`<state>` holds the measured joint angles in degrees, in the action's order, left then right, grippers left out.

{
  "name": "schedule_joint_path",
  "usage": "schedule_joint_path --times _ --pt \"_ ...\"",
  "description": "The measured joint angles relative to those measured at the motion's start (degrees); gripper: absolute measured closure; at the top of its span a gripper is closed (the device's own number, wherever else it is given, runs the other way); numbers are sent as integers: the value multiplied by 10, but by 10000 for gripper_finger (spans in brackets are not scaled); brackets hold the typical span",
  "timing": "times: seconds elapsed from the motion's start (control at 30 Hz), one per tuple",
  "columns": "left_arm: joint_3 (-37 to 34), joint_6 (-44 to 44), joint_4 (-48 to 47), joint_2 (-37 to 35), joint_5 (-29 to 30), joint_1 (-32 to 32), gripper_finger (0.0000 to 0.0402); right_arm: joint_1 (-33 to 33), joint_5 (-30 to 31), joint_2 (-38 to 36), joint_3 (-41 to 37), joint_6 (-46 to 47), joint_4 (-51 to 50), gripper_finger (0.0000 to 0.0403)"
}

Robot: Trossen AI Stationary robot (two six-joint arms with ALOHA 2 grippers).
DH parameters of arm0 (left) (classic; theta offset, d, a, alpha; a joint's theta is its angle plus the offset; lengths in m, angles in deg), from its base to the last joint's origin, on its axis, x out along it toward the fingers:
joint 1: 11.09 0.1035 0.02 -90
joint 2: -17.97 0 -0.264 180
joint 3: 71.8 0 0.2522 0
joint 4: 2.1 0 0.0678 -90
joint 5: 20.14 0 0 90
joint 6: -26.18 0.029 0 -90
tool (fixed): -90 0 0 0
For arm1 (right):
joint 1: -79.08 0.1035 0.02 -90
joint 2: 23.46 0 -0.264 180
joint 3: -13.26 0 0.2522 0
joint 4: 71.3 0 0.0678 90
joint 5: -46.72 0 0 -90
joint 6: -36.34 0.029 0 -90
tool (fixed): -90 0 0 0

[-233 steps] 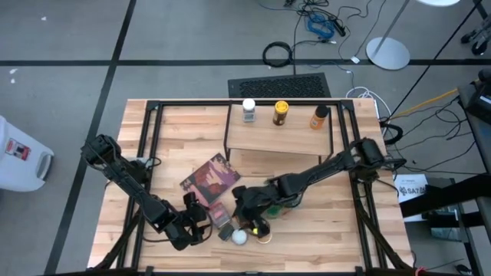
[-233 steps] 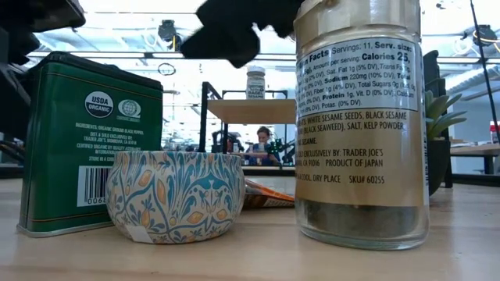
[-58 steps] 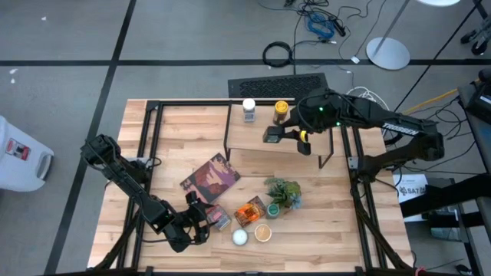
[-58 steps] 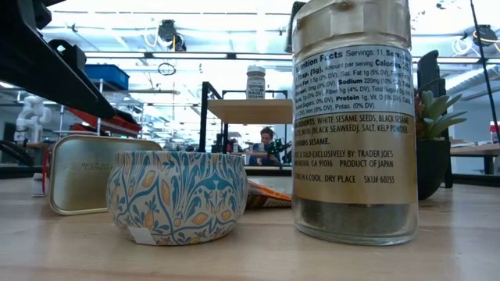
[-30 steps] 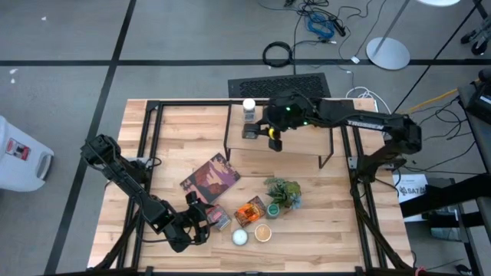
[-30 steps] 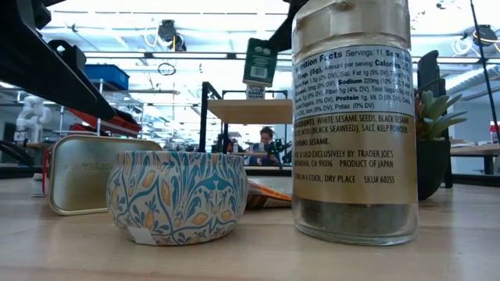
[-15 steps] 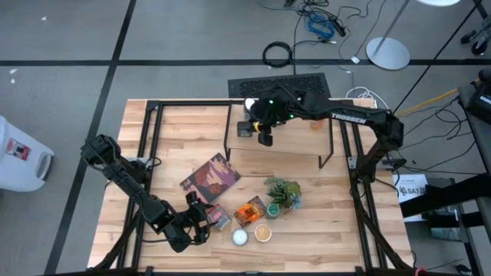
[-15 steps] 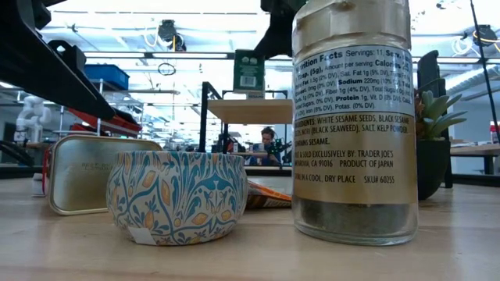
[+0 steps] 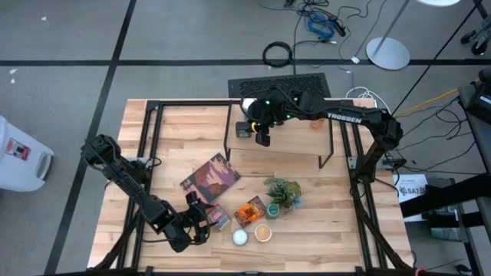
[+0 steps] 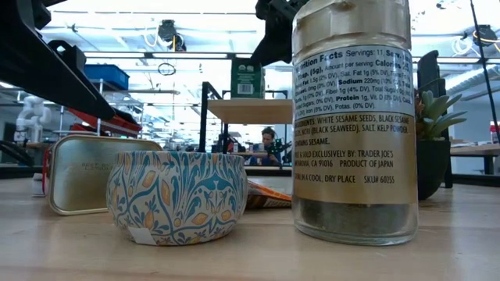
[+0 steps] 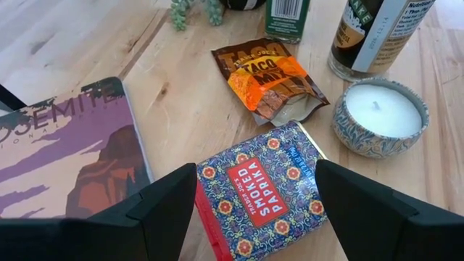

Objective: Shelf spices
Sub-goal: Put the black seasoning can on the shelf

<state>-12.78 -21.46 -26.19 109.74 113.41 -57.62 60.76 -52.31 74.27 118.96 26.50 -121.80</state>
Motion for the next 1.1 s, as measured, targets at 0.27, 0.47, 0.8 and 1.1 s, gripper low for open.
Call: schedule_joint_path --times 0.27,0.47,0.8,1.1 --pt "0 0 0 0 0 0 111 0 4 0 0 2 1 267" --pt "0 0 0 0 0 0 111 0 5 0 0 2 1 264" --pt "0 -1 0 0 -13 0 111 0 3 0 0 9 -1 257" --pt "0 -2 0 0 -13 0 111 0 3 -1 0 17 -17 214"
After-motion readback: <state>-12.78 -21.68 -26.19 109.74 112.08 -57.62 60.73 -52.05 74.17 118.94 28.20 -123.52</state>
